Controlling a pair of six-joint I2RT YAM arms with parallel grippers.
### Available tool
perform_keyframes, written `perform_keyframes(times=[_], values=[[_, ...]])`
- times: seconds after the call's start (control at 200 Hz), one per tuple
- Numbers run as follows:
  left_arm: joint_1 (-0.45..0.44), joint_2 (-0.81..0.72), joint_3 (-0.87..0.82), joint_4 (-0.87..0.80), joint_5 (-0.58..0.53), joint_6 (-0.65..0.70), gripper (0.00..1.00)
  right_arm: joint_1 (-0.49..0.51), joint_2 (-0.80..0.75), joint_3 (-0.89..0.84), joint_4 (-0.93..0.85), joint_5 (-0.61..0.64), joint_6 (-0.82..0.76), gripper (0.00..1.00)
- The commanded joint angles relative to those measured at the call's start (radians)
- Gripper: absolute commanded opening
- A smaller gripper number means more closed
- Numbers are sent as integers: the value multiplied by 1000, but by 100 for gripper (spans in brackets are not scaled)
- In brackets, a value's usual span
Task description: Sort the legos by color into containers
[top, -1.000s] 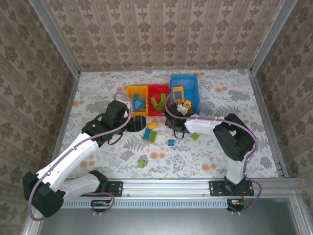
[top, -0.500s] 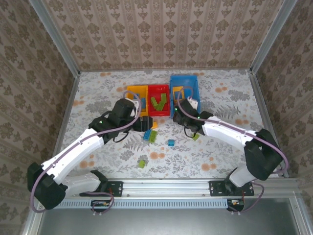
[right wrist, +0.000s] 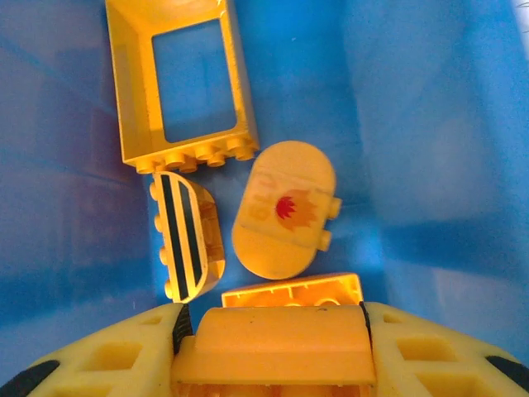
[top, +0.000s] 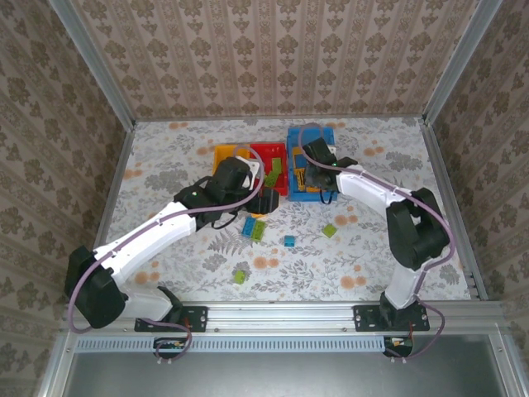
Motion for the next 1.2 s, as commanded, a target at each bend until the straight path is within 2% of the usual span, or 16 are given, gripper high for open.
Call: perform_keyframes(times=[0.0, 0.125, 0.385, 0.63, 0.77, 0.83, 0.955, 1.07, 1.195], values=[[-8, 1, 20, 17, 0, 16, 75, 1, 46, 55, -57, -31, -31, 43], [-9, -2, 6, -2, -4, 18, 76, 1, 57, 64, -65, -31, -18, 56], [2, -20, -22, -82, -27, 39, 76, 23, -29, 56, -73, -14, 16, 70], [54, 12, -40, -138, -2, 37, 77, 53, -173, 8, -89, 46, 40, 73], [78, 73, -29, -178, 7, 49, 77, 78, -301, -75, -36, 52, -12, 73], [94, 119, -6, -218, 7, 34, 78, 98, -364, -143, 31, 14, -64, 74], [106, 223, 57, -270, 4, -11, 79, 129, -485, -318, 214, -194, -144, 77], [105, 328, 134, -341, -34, -78, 81, 161, -536, -402, 255, -299, -173, 79], [109, 386, 167, -362, -46, -156, 82, 181, -584, -476, 298, -356, -170, 83]])
